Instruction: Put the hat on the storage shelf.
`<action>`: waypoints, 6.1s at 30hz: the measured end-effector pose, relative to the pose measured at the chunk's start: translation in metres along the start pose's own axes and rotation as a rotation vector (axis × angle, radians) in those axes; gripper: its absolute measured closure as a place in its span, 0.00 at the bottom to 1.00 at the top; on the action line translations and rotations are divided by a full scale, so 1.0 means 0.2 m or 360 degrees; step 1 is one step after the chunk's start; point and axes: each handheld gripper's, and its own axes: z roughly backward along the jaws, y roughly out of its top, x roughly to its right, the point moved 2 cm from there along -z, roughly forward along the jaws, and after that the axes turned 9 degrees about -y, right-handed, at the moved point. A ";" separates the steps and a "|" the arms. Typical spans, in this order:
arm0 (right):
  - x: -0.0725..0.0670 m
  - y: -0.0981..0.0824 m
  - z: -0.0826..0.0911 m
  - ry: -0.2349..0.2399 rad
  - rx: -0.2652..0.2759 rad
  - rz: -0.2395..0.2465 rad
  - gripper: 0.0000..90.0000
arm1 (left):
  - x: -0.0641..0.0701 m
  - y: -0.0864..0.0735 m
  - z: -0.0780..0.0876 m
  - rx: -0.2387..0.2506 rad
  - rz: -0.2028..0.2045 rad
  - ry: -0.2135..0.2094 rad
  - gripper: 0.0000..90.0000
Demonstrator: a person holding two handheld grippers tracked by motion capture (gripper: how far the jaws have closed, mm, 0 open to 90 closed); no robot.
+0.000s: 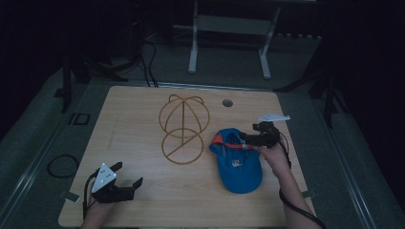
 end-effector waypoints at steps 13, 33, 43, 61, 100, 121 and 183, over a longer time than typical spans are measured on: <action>-0.05 -0.07 -0.28 -0.0080 -0.0272 0.0093 0.34 | -0.01 0.00 0.00 0.0020 0.0025 -0.0021 0.04; -0.08 -0.12 -0.37 -0.0085 -0.0449 0.0181 0.51 | -0.01 -0.01 -0.01 0.0002 0.0021 -0.0022 0.04; -0.12 -0.13 -0.36 -0.0043 -0.0415 0.0256 0.93 | -0.01 -0.01 -0.01 0.0002 0.0031 -0.0024 0.04; -0.10 -0.05 -0.09 -0.0164 -0.0144 0.0214 0.97 | 0.00 0.02 -0.02 -0.0002 0.0104 -0.0051 0.04; -0.23 0.25 0.58 -0.0110 0.0417 0.0230 0.97 | 0.30 0.77 -0.05 0.0117 -0.0102 -0.0406 0.05; -0.32 0.27 0.63 -0.0095 0.0461 0.0293 0.97 | 0.61 1.24 -0.36 0.0100 -0.0297 -0.0573 0.07; -0.32 0.10 1.10 0.0045 0.0804 0.0176 0.63 | 0.78 1.42 -0.51 0.0206 -0.1053 -0.0337 0.99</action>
